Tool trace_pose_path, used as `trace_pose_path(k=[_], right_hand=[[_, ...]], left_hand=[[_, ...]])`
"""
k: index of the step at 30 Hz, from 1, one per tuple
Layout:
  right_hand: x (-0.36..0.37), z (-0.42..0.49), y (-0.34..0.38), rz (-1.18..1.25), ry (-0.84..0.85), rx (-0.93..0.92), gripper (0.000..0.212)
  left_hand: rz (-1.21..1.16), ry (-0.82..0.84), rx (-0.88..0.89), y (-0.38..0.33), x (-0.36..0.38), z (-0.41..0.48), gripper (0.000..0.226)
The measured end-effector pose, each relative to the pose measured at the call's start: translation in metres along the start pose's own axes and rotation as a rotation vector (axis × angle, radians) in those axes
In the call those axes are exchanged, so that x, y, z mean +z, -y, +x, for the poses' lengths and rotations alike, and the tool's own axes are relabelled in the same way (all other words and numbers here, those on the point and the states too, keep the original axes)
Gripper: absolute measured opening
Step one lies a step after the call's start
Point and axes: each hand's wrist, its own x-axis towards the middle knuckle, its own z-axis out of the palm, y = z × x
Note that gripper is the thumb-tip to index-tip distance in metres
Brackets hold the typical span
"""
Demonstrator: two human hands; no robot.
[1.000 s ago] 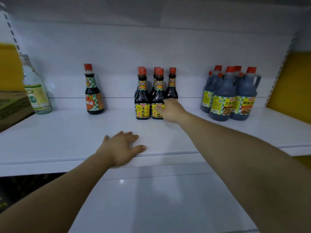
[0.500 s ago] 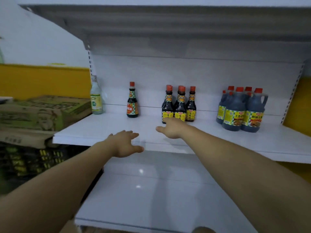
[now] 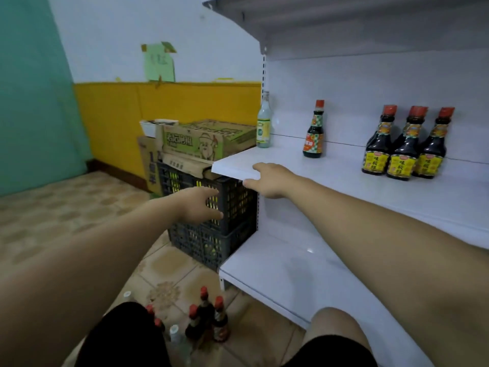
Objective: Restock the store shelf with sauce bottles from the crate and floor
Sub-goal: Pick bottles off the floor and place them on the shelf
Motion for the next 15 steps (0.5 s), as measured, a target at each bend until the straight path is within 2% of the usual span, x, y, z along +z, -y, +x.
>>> trace_pose_path(k=[9, 15], right_hand=[[0.036, 0.017, 0.084, 0.015, 0.150, -0.213, 0.073], [0.066, 0.024, 0.139, 0.038, 0.247, -0.345, 0.073]], left_hand=[[-0.023, -0.071, -0.239, 0.060, 0.006, -0.071, 0.073], [-0.111, -0.050, -0.416, 0.111, 0.024, -0.115, 0.073]])
